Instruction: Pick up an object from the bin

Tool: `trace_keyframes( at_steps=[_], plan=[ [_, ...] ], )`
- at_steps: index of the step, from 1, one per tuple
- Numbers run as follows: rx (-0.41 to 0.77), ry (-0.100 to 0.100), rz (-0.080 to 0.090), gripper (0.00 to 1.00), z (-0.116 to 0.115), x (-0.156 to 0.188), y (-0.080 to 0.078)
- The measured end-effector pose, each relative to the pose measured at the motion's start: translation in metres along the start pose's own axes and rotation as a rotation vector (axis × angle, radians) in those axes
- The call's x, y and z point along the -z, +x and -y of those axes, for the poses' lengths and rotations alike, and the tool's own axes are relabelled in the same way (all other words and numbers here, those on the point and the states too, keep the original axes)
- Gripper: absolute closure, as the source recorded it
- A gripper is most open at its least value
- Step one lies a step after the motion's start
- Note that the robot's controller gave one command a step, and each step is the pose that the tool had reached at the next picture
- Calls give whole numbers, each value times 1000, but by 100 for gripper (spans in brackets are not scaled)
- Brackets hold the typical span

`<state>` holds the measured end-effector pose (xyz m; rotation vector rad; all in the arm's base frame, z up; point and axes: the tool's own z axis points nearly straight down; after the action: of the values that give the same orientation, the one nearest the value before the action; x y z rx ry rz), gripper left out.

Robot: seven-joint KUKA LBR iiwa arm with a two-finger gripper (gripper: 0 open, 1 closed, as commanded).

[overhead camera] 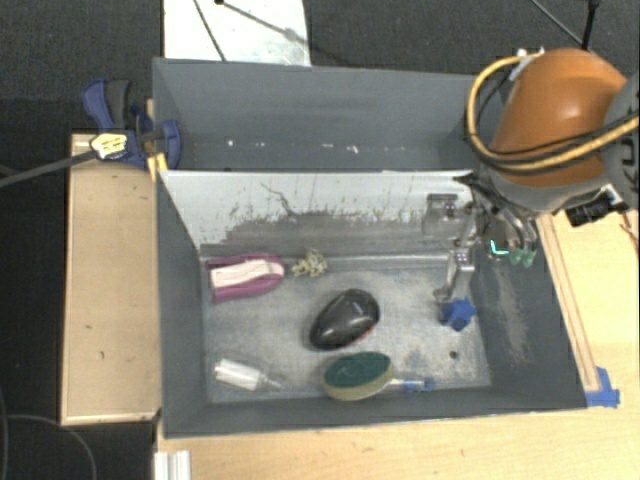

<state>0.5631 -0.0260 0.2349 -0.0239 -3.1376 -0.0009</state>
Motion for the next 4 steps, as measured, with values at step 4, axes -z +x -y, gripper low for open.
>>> trace_keyframes(
  at_steps=[4],
  plan=[
    [398,4,7,0,-69,-164,62]
  ],
)
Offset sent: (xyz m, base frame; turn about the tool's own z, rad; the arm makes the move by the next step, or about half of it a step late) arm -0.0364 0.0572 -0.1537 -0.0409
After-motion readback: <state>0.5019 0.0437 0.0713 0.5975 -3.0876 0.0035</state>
